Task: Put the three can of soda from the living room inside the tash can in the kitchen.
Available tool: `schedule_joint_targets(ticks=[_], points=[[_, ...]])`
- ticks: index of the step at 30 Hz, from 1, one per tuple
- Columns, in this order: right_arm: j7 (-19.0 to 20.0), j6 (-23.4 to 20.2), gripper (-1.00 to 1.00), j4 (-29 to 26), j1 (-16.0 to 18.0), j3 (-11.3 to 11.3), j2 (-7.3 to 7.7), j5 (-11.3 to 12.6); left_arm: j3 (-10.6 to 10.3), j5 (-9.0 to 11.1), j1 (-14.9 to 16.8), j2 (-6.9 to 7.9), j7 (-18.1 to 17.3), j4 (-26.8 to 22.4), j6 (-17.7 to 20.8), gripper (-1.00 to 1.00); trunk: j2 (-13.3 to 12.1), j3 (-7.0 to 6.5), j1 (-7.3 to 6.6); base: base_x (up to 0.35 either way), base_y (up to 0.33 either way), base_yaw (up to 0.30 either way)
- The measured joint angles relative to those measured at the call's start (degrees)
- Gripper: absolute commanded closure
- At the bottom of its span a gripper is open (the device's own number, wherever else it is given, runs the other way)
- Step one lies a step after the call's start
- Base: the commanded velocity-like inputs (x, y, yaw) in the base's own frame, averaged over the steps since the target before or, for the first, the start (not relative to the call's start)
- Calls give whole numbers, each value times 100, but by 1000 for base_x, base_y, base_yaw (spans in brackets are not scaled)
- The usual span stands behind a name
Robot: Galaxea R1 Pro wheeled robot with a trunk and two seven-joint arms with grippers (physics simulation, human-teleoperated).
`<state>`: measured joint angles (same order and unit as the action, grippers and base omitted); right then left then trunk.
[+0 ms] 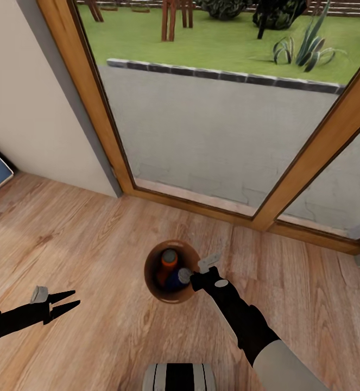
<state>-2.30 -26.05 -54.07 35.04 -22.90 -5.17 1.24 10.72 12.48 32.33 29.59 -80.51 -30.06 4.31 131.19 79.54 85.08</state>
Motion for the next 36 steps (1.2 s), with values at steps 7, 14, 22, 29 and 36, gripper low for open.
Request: schedule_joint_targets(ticks=[7,14,22,29,36], points=[[0,0,100,-1,1,0,0,1,0,0,1,-2,0,0,0,-100,2,1,1,0,0,0],[0,1,100,-2,1,-1,0,4,0,0,1,-1,0,0,2,-100,162,72,88,0,0,0],[0,0,100,-1,1,0,0,-1,0,0,1,-1,0,0,8,-100,363,162,198,0,0,0],[-1,0,100,73,-1,-6,0,1,0,0,1,-1,0,0,9,-100,523,234,286,0,0,0],[0,8,100,143,1,-9,-2,1,0,0,1,2,0,0,9,-100,643,288,352,0,0,0]])
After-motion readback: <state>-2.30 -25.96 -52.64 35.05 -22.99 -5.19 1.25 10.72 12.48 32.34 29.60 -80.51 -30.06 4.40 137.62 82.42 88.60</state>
